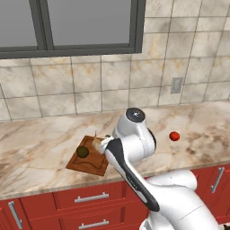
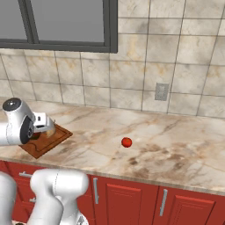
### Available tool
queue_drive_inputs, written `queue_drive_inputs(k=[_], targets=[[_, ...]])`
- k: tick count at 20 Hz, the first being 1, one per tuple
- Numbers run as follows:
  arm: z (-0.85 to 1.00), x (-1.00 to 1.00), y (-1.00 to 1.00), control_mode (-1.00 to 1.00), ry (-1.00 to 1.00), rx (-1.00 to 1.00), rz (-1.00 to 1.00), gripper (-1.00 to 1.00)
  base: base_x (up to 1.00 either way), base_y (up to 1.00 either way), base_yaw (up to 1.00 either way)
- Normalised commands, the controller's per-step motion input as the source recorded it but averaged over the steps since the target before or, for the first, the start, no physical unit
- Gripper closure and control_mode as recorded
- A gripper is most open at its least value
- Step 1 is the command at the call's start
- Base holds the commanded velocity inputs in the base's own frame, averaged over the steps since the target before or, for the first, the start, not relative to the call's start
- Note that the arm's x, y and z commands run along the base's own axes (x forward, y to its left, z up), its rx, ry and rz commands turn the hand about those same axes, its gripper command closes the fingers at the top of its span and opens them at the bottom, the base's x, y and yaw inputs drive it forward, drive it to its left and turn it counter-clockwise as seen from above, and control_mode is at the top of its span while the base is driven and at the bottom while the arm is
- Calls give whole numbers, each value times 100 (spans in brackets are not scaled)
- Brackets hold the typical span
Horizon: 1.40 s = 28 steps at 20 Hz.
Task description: Place the avocado, onion, tomato, and bell pepper on the cutting board.
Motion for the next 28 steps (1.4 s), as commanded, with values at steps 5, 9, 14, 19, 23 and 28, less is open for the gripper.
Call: queue_drive_inputs(k=[5,9,14,19,23,28], targets=[[-26,4,46,-100,3,0,5,100,0,0,0],[-3,11,49,-100,0,0,6,100,0,0,0],[-22,12,34,-100,4,0,3,100,0,0,0],[-38,13,19,-100,8,0,1,100,0,0,0],[-24,7,5,-100,5,0,0,100,0,0,0],[-23,12,0,-100,6,0,0,100,0,0,0]])
